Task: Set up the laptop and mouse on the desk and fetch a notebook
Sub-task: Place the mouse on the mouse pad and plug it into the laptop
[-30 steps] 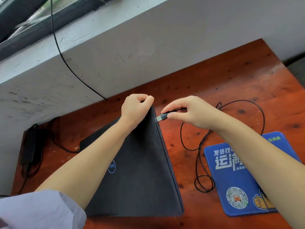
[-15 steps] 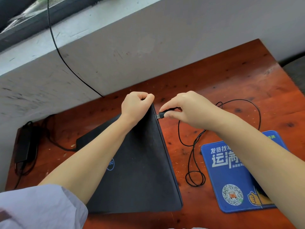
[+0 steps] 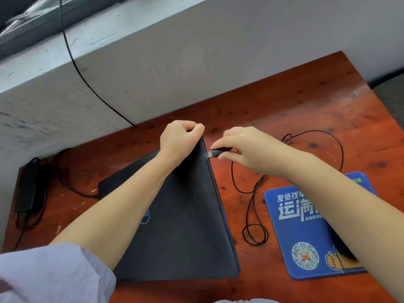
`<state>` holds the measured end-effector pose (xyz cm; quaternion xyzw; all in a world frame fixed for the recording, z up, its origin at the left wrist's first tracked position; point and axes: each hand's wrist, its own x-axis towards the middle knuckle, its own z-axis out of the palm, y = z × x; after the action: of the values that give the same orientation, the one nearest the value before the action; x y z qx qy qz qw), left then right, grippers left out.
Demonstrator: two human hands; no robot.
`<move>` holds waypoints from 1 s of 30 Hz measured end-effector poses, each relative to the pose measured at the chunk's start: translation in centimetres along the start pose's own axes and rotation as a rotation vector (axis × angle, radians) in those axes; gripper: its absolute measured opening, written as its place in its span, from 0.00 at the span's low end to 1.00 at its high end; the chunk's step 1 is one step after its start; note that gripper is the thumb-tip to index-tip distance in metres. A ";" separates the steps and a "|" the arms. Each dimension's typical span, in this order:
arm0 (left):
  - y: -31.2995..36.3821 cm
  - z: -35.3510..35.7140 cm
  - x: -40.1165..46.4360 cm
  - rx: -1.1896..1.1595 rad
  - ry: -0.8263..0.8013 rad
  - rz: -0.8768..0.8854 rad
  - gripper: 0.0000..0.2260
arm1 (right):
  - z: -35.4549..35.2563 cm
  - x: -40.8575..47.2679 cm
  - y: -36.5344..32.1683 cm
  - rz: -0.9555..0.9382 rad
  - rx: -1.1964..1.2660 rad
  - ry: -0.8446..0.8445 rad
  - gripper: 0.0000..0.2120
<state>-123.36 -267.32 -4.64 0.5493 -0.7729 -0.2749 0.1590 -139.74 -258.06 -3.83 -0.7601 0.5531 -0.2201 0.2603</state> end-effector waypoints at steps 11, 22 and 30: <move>-0.2 -0.1 0.1 -0.014 0.012 0.011 0.17 | -0.1 1.2 0.2 0.264 0.270 -0.115 0.18; 0.1 0.4 -0.1 0.024 -0.004 0.031 0.18 | -1.4 2.3 -0.5 0.374 0.195 -0.245 0.17; 0.1 1.1 -0.4 0.055 -0.010 0.049 0.19 | -1.5 2.6 -0.7 0.421 0.112 -0.298 0.16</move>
<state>-123.90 -266.63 -5.48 0.5331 -0.7941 -0.2523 0.1465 -139.43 -260.64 -2.11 -0.6365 0.6417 -0.0773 0.4207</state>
